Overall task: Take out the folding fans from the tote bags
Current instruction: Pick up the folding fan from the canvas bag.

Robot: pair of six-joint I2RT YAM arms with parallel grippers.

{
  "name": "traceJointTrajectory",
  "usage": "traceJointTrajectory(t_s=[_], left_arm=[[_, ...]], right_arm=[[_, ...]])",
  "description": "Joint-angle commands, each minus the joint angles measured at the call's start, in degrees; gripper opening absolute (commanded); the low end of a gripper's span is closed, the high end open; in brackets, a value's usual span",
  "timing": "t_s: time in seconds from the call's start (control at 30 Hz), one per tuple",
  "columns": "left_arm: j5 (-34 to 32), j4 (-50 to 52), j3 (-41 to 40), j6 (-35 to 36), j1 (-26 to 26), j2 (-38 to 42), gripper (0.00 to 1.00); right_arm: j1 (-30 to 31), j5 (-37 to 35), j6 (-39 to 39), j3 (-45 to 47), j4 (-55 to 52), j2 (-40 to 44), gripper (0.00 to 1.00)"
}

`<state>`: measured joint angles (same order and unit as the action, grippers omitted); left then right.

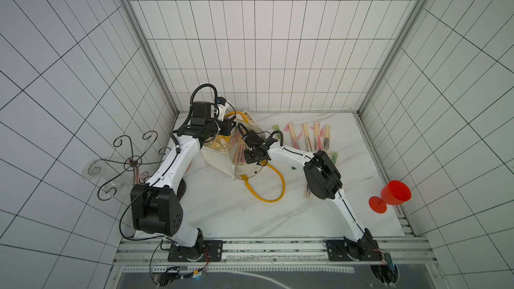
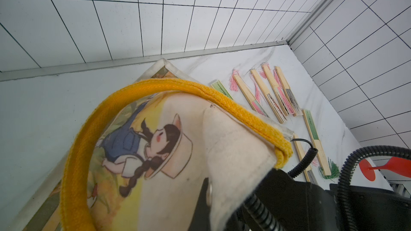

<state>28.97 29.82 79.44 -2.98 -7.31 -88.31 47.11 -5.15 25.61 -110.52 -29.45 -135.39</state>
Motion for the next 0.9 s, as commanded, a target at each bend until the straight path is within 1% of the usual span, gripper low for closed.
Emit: traceJointTrajectory(t_s=[0.0, 0.23, 0.5, 0.73, 0.87], left_arm=[[1.18, -1.09, 1.51, 0.21, 0.01, -0.45, 0.00], [1.26, -1.18, 1.56, 0.30, 0.03, -0.38, 0.00], [1.53, -1.17, 1.60, 0.08, 0.02, -0.57, 0.00], [1.59, -1.27, 1.70, 0.08, 0.02, -0.63, 0.00], [1.61, -1.26, 1.69, 0.00, 0.02, -0.73, 0.00]], right_arm=[[-0.71, 1.30, 1.17, -3.77, -0.09, 0.56, 0.39], [-0.71, -0.99, 0.85, -3.52, -0.69, -0.46, 0.38], [-0.71, 0.48, 0.67, -4.66, -1.12, -2.63, 0.40], [-0.63, 0.31, 0.41, -5.45, -2.35, -4.22, 0.41], [-0.68, -0.51, 0.32, -5.58, -3.26, -4.57, 0.40]])
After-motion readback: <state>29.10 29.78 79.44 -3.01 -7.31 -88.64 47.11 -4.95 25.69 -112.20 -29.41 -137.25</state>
